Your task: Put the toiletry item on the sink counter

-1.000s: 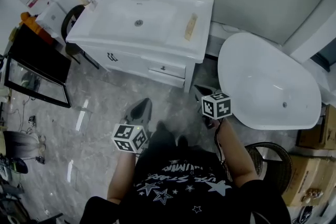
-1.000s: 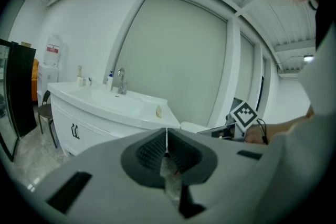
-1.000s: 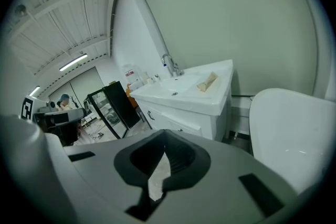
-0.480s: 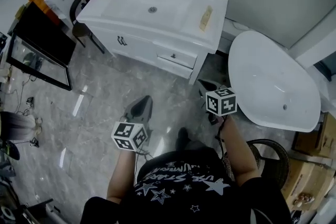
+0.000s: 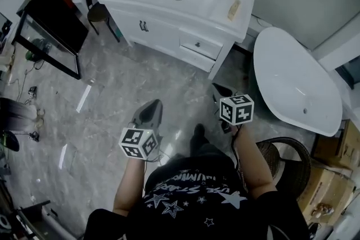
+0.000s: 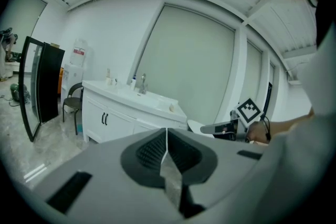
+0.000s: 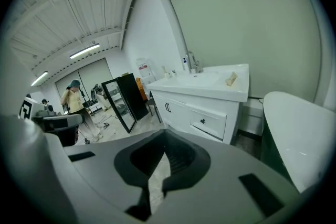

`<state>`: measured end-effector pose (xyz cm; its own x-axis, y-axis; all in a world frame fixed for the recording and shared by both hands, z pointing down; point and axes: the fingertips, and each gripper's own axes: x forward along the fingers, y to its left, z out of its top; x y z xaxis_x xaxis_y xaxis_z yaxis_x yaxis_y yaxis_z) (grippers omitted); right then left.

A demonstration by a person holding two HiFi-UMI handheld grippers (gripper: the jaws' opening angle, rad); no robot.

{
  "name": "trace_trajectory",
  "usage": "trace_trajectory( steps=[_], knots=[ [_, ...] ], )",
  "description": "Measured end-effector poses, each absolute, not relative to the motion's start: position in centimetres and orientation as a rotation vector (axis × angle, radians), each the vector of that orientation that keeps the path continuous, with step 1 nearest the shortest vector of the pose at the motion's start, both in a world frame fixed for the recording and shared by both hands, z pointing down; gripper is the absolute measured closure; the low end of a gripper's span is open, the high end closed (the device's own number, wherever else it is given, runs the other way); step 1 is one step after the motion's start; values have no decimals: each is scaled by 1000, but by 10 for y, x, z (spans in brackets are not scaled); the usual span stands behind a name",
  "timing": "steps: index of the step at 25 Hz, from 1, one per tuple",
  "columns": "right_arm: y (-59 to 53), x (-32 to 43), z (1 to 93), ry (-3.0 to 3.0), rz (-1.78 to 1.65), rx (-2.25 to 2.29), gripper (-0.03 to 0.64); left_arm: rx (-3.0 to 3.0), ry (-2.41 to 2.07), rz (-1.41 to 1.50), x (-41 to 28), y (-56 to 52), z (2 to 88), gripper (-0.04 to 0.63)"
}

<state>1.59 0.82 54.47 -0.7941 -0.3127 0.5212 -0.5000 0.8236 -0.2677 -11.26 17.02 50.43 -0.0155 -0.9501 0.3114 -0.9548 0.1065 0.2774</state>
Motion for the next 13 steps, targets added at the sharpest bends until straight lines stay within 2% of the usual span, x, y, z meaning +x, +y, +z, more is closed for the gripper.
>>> trace_trajectory(
  steps=[13],
  knots=[
    [92, 32, 545, -2554, 566, 584, 603, 1833, -2008, -7, -99, 256, 504, 574]
  ],
)
